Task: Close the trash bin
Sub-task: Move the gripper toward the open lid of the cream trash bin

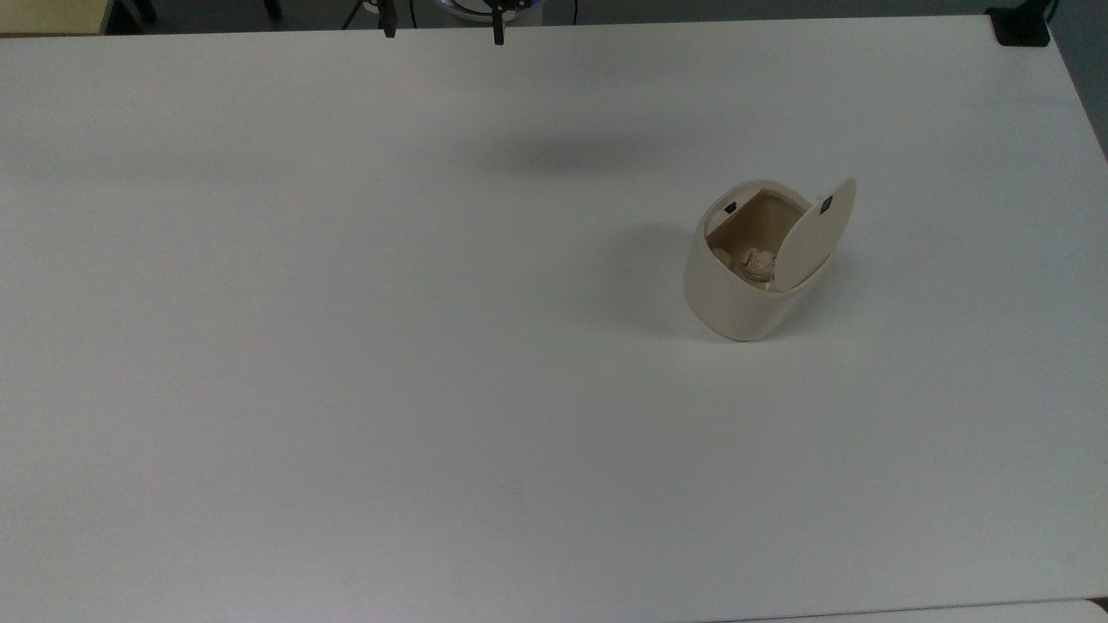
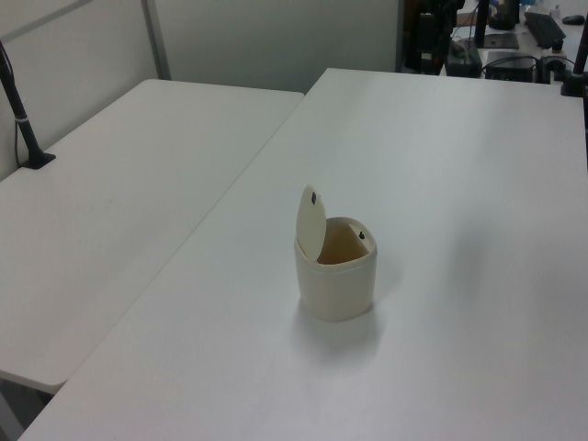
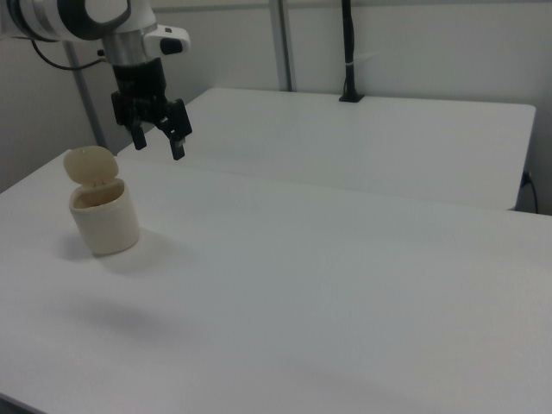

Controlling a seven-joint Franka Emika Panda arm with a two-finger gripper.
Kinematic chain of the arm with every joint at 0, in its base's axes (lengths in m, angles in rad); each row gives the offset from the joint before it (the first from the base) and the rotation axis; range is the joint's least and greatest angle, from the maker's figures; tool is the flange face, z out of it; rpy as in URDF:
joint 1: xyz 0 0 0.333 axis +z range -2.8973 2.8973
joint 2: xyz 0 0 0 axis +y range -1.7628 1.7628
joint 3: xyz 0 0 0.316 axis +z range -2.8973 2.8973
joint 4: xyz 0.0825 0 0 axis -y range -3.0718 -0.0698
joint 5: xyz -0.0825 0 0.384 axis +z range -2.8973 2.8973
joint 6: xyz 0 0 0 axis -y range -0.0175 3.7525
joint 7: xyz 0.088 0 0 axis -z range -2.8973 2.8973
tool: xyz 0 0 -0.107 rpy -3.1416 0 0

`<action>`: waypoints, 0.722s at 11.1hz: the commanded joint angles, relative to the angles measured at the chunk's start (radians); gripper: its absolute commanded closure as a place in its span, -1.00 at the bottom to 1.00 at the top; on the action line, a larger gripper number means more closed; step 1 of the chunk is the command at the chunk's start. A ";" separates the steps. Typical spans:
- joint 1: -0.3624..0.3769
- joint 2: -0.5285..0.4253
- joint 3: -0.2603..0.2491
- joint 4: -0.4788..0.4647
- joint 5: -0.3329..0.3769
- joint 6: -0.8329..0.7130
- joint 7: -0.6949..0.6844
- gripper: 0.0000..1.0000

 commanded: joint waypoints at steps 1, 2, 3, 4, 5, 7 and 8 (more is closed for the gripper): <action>0.011 0.014 -0.017 -0.013 -0.017 0.027 -0.026 -1.00; 0.011 0.014 -0.018 -0.012 -0.017 0.027 -0.039 -1.00; 0.010 0.014 -0.018 -0.012 -0.016 0.027 -0.040 -1.00; 0.010 0.012 -0.021 -0.012 -0.014 0.023 -0.040 -1.00; 0.010 0.012 -0.021 -0.012 -0.014 0.023 -0.040 -1.00; 0.010 0.012 -0.021 -0.014 -0.009 0.027 -0.040 -0.99; 0.010 0.012 -0.018 -0.014 -0.011 0.027 -0.048 -0.87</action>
